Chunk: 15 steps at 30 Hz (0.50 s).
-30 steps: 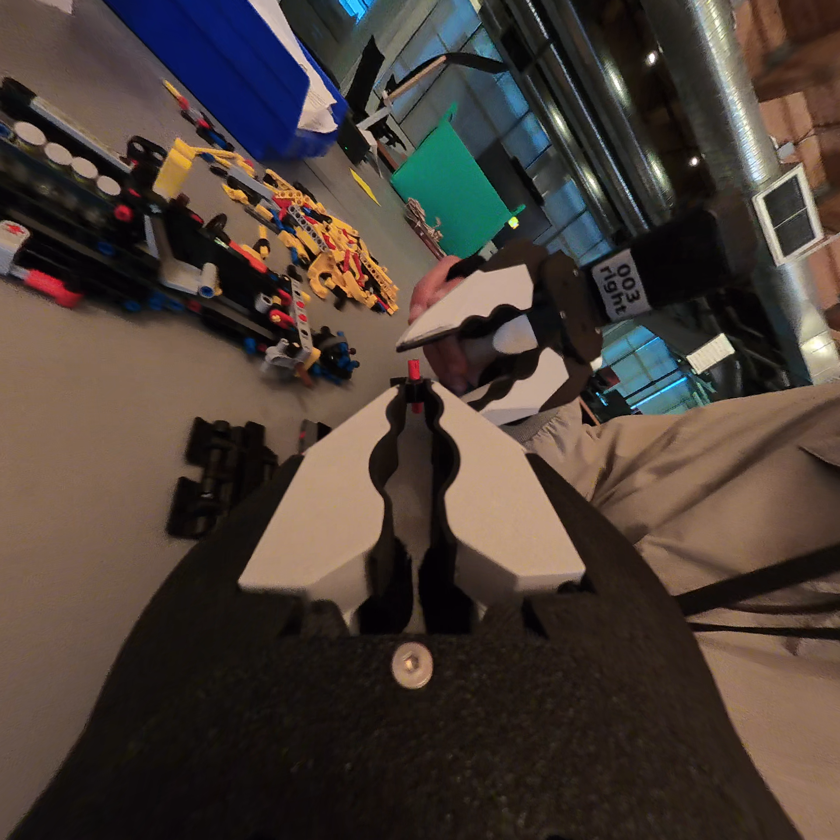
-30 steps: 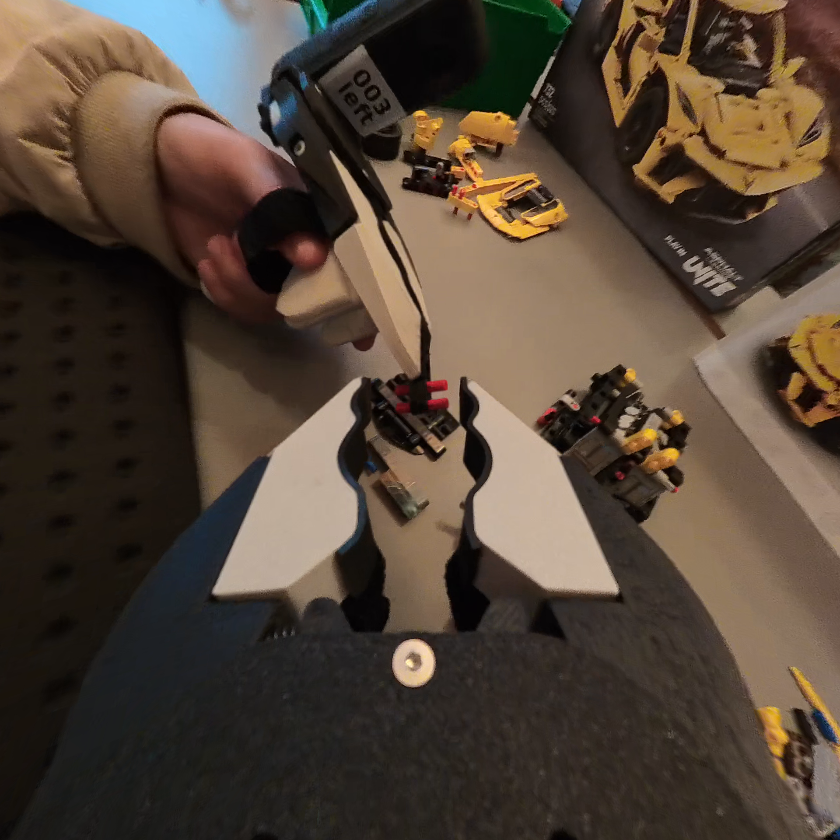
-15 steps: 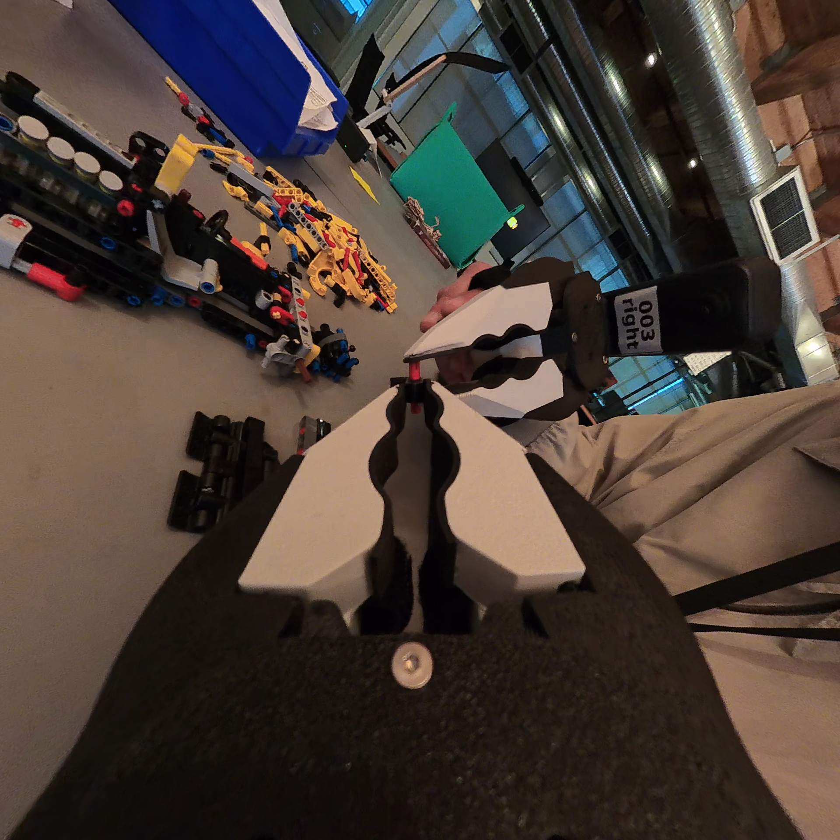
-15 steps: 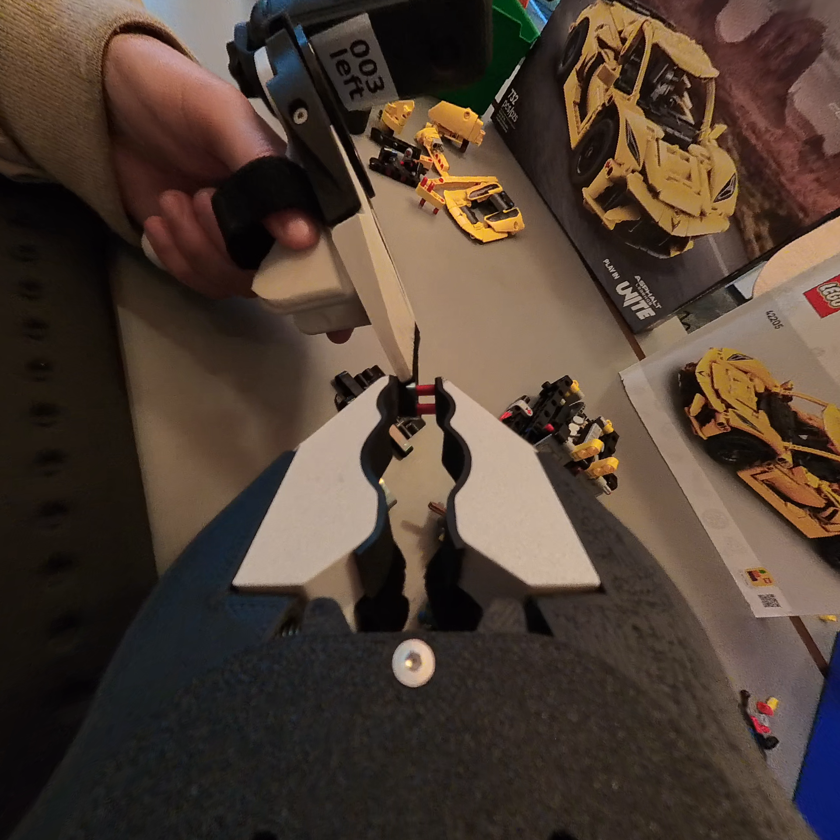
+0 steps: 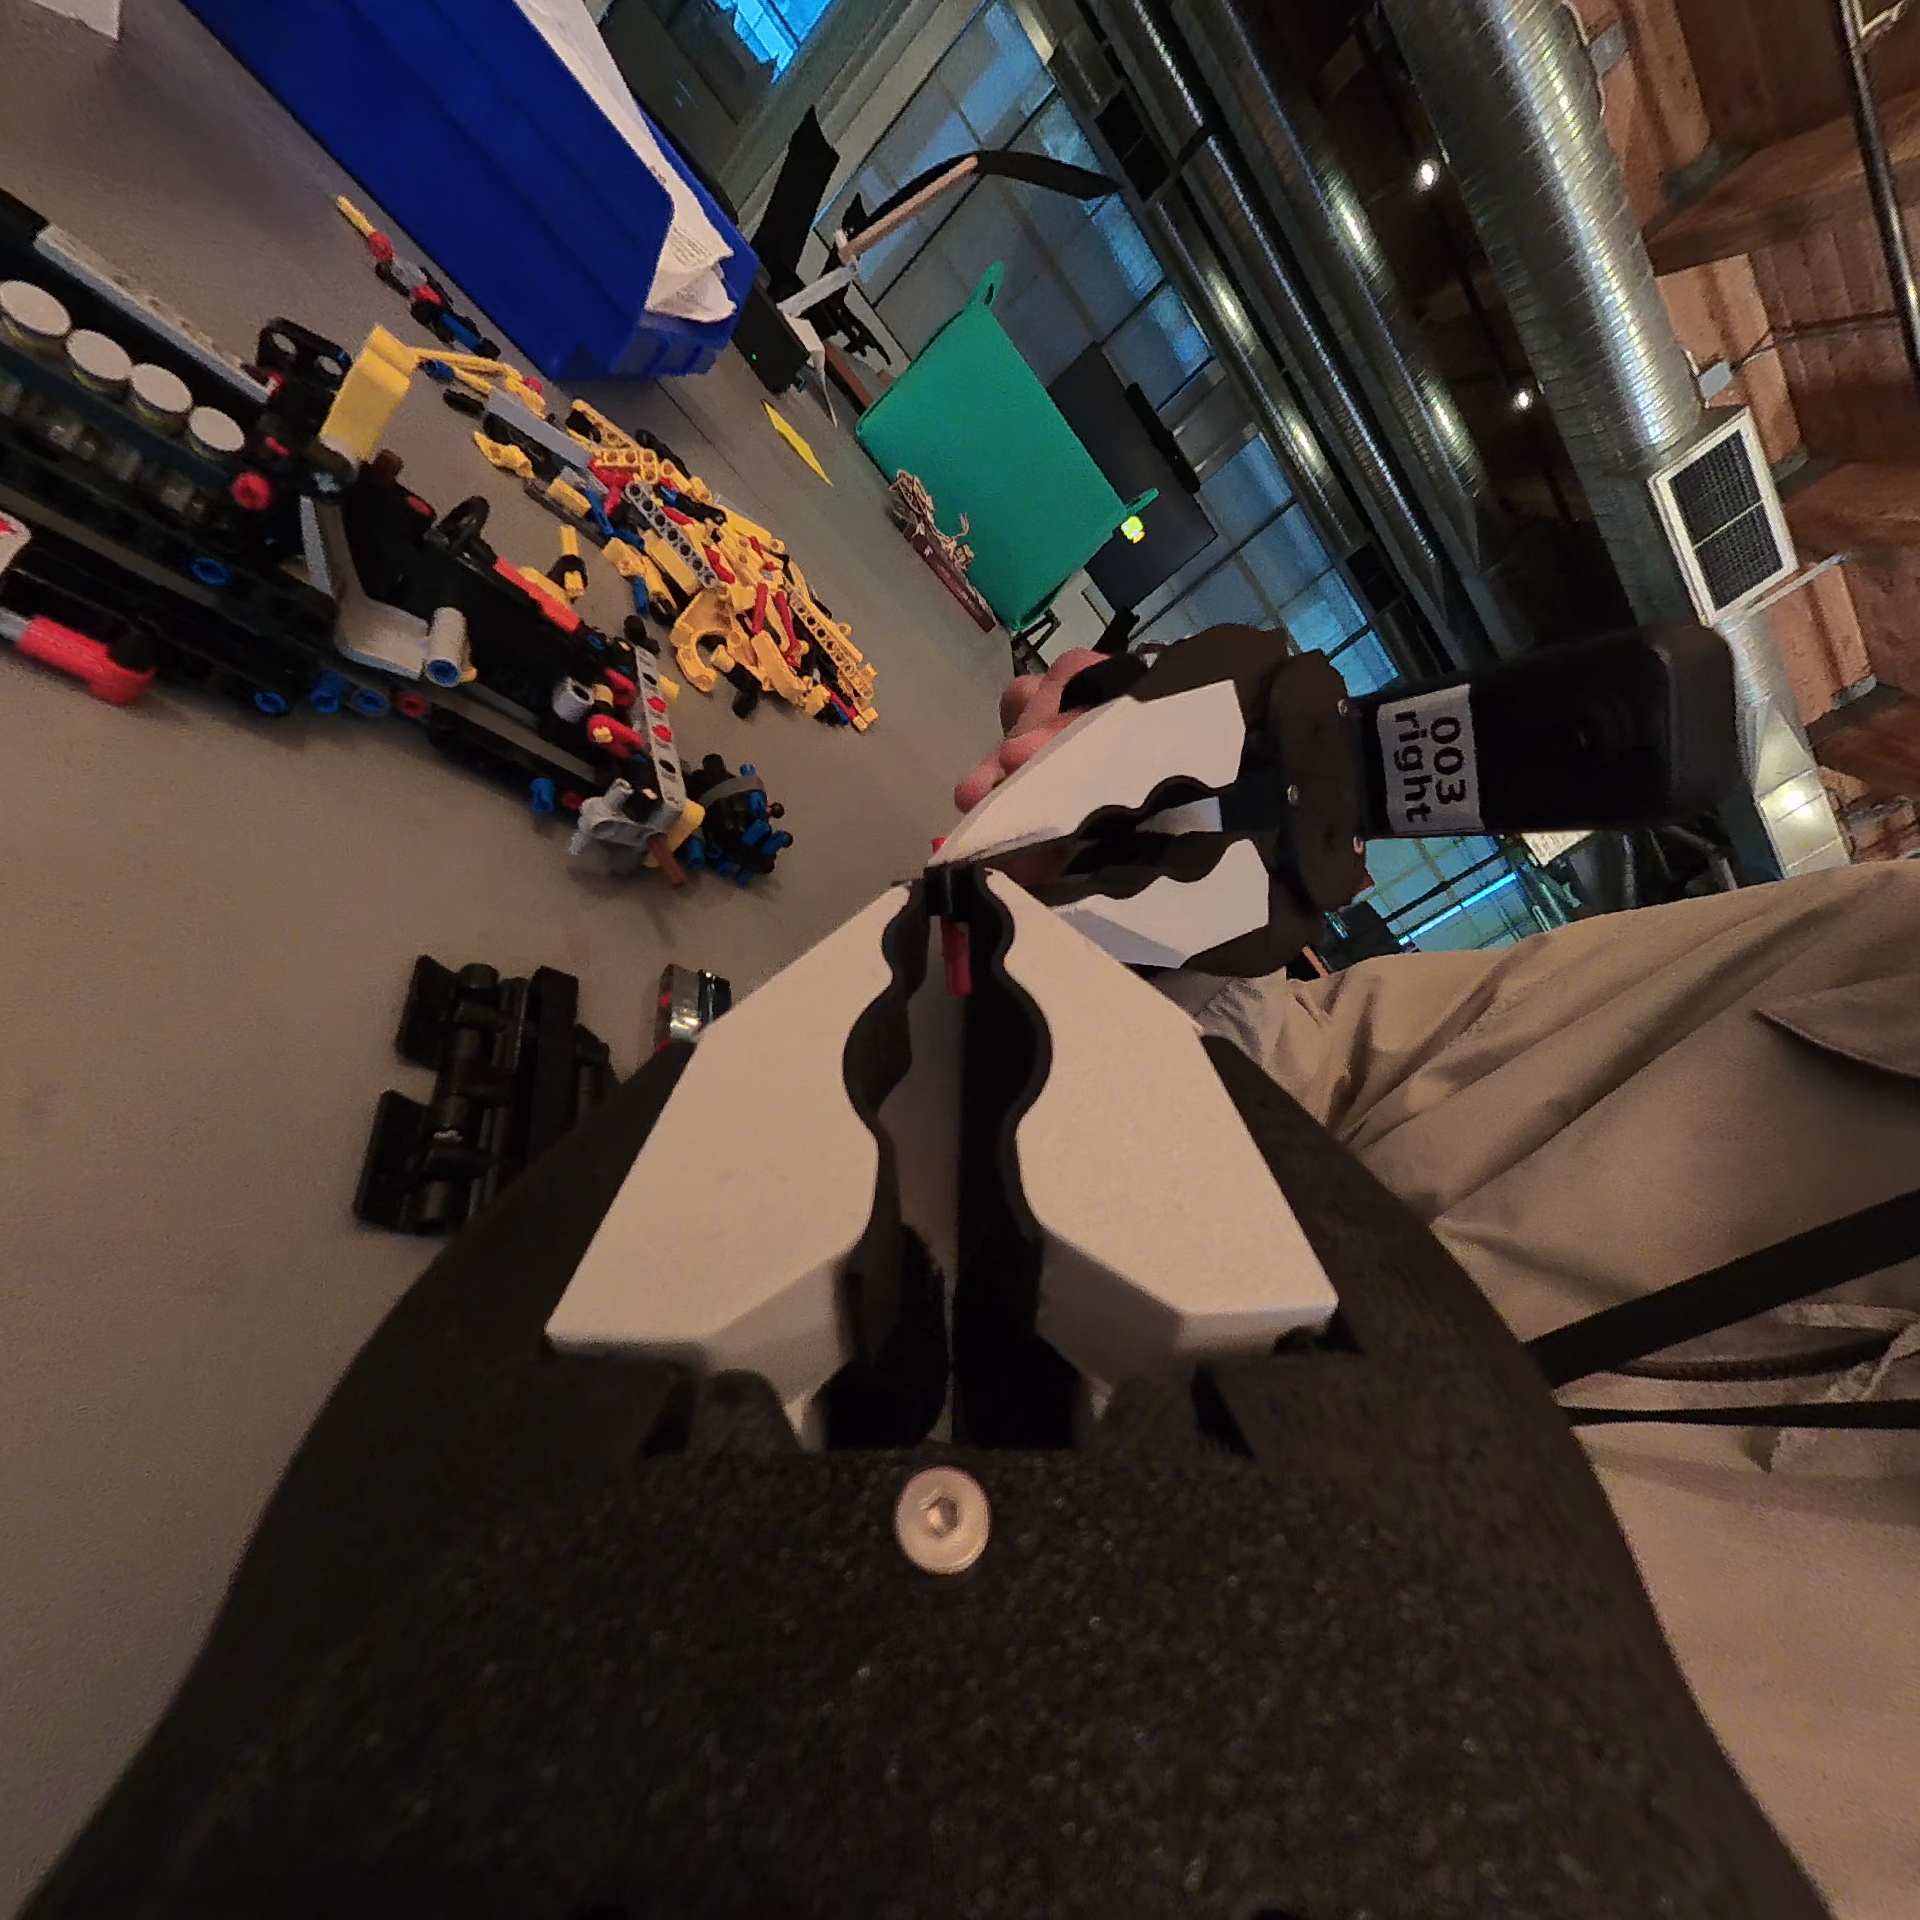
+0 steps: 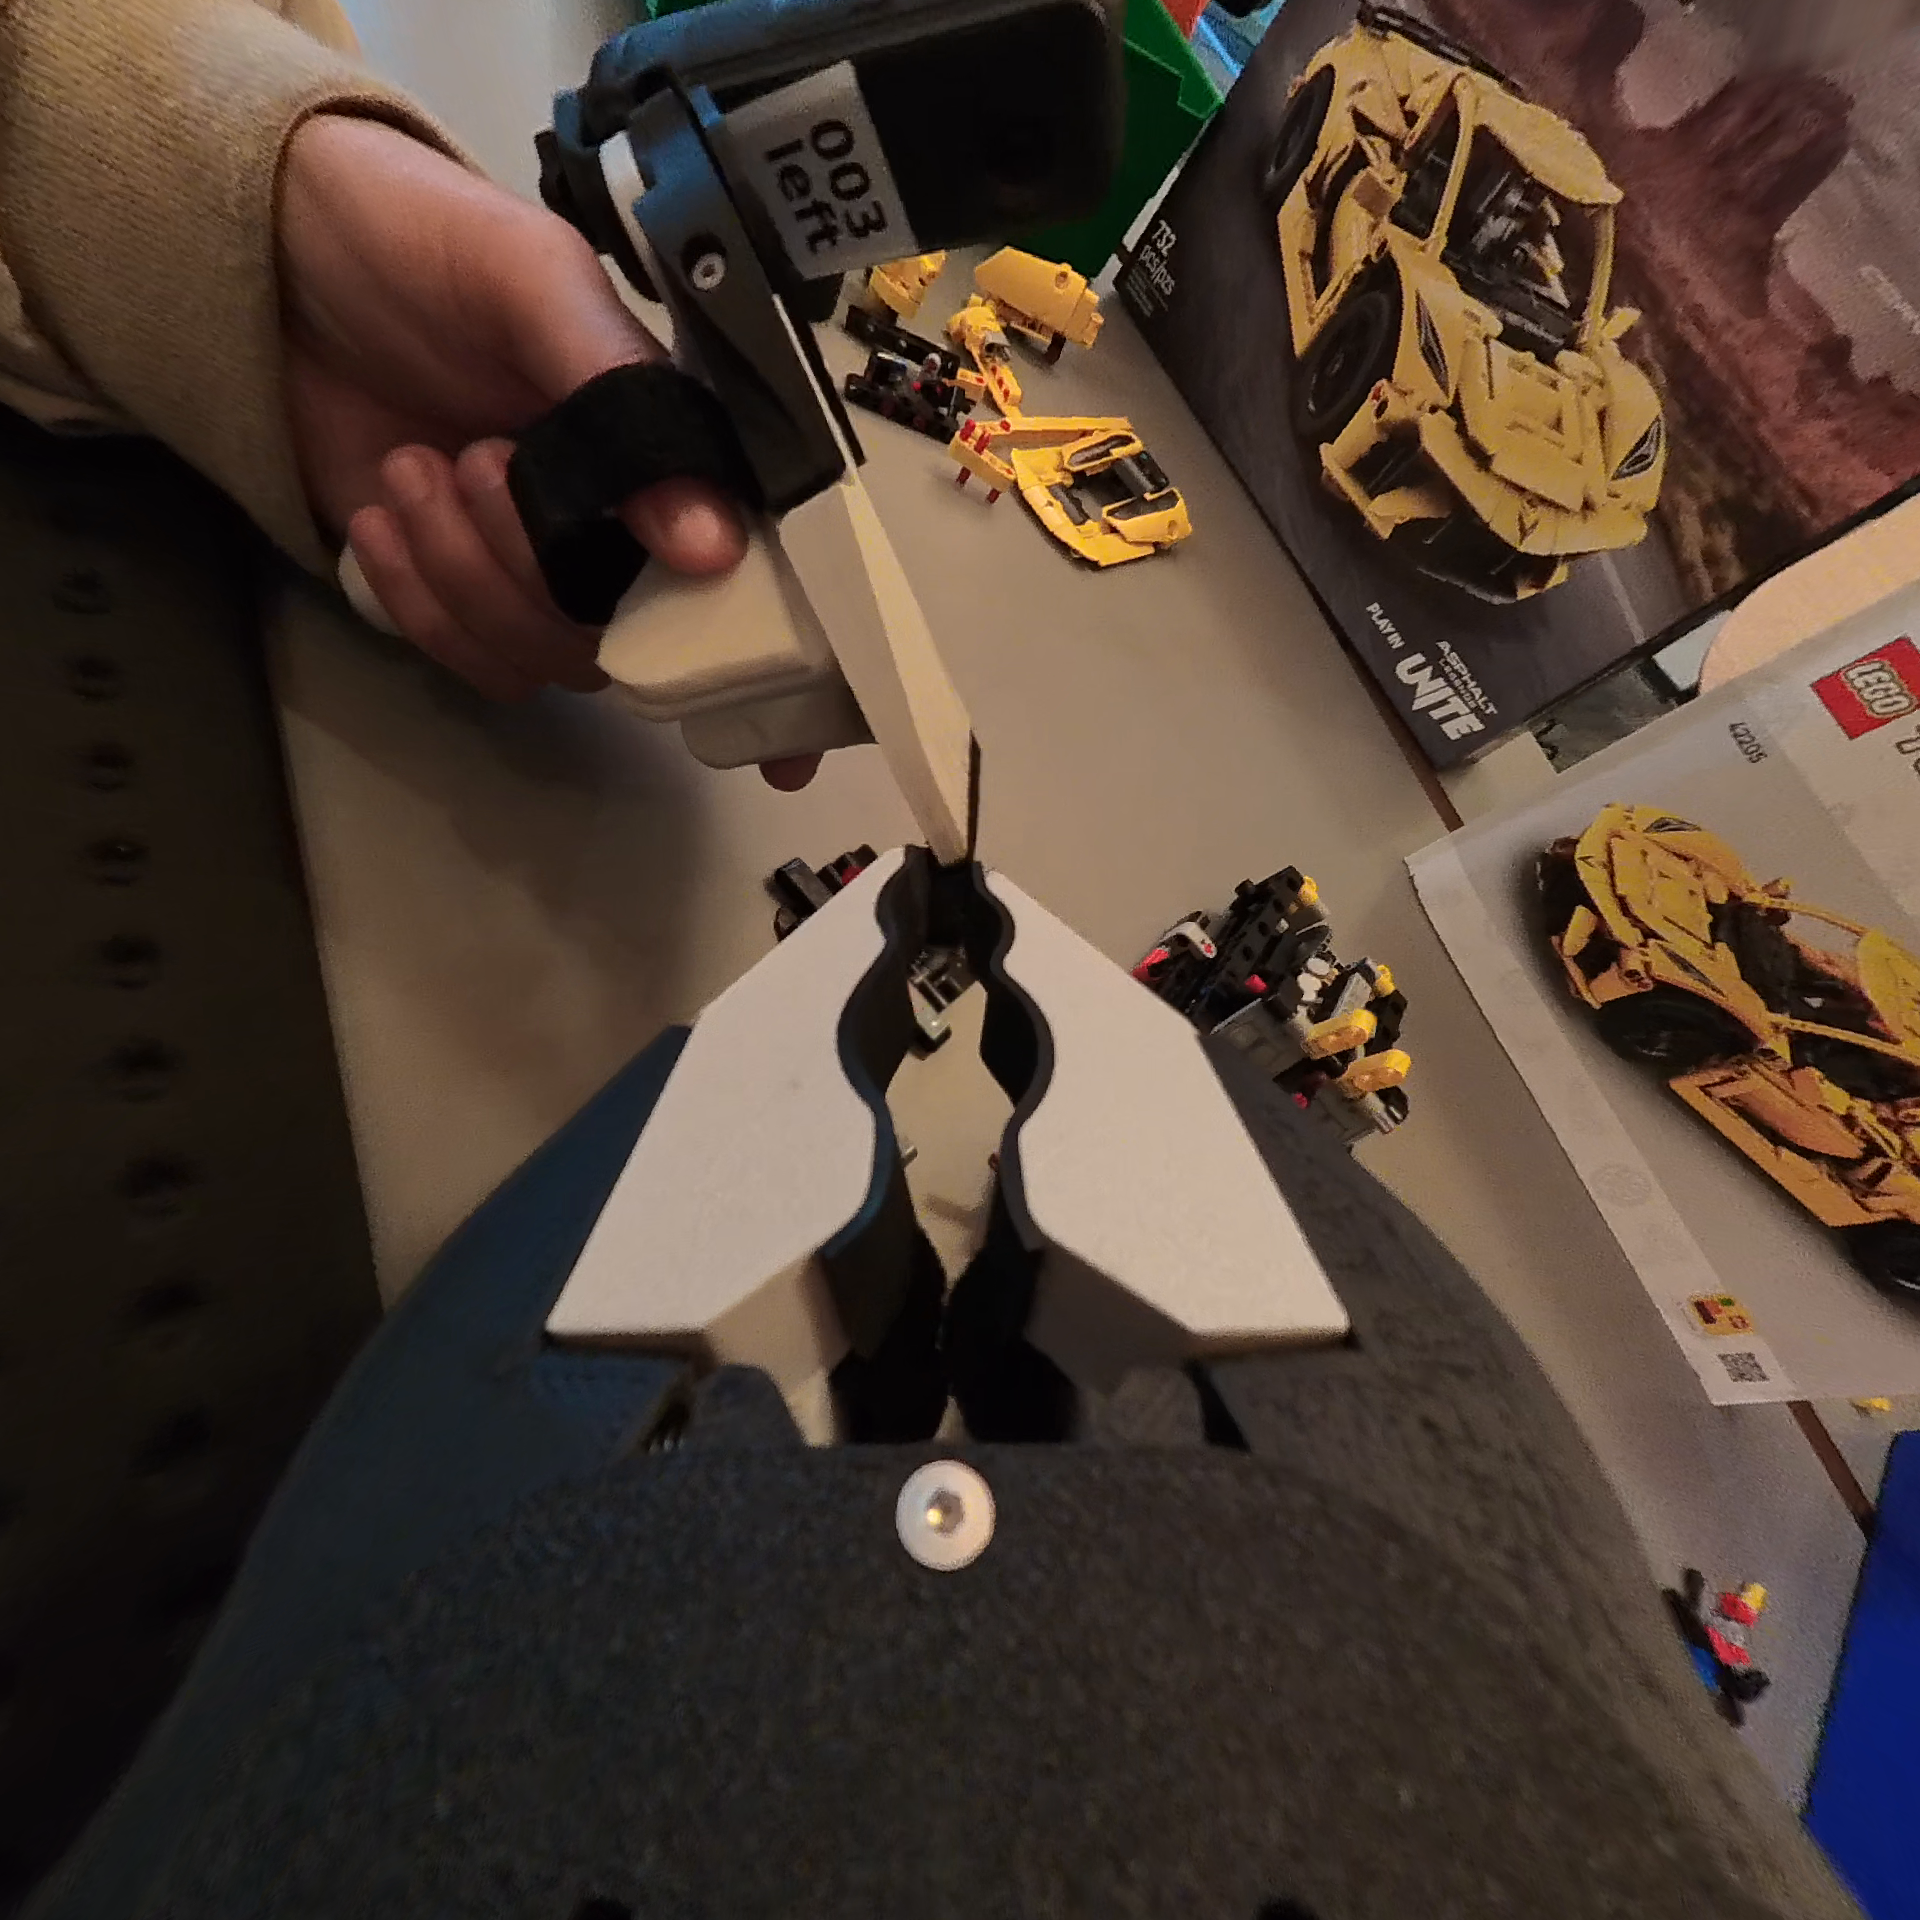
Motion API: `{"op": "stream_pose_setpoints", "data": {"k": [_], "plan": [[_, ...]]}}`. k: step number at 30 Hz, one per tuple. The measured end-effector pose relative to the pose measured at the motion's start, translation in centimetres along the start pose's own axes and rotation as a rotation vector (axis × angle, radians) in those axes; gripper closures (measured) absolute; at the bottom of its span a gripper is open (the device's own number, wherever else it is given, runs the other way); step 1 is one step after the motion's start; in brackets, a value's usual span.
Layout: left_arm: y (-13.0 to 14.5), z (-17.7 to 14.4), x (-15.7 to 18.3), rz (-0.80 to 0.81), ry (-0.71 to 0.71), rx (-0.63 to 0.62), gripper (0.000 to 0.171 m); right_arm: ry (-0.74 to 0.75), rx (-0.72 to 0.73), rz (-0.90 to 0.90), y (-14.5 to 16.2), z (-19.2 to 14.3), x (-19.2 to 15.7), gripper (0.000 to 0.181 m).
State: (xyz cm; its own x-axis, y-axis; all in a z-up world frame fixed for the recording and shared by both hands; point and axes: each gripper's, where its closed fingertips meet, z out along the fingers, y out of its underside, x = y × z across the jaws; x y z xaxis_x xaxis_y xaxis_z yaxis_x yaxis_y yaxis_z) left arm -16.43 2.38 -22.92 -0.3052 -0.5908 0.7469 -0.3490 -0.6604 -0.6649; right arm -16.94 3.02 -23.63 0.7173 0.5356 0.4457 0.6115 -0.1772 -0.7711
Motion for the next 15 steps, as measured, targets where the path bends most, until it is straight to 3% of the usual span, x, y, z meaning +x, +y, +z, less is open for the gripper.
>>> {"op": "stream_pose_setpoints", "data": {"k": [5,7,9,15], "plan": [[-0.3,0.1,-0.2,0.116,-0.059,-0.003,0.164,-0.027,0.044,0.094,0.0,0.1,0.4,0.173],[-0.4,0.1,-0.5,0.172,-0.104,-0.010,0.164,-0.014,0.032,0.089,0.5,-0.2,0.9,0.151],[-0.6,-0.1,-0.5,0.163,-0.102,0.002,0.165,-0.041,-0.013,0.074,1.4,-0.1,0.6,0.143],[-0.6,-0.2,-0.9,0.178,-0.129,-0.004,0.164,0.007,0.038,0.067,0.7,-0.1,1.0,0.162]]}}
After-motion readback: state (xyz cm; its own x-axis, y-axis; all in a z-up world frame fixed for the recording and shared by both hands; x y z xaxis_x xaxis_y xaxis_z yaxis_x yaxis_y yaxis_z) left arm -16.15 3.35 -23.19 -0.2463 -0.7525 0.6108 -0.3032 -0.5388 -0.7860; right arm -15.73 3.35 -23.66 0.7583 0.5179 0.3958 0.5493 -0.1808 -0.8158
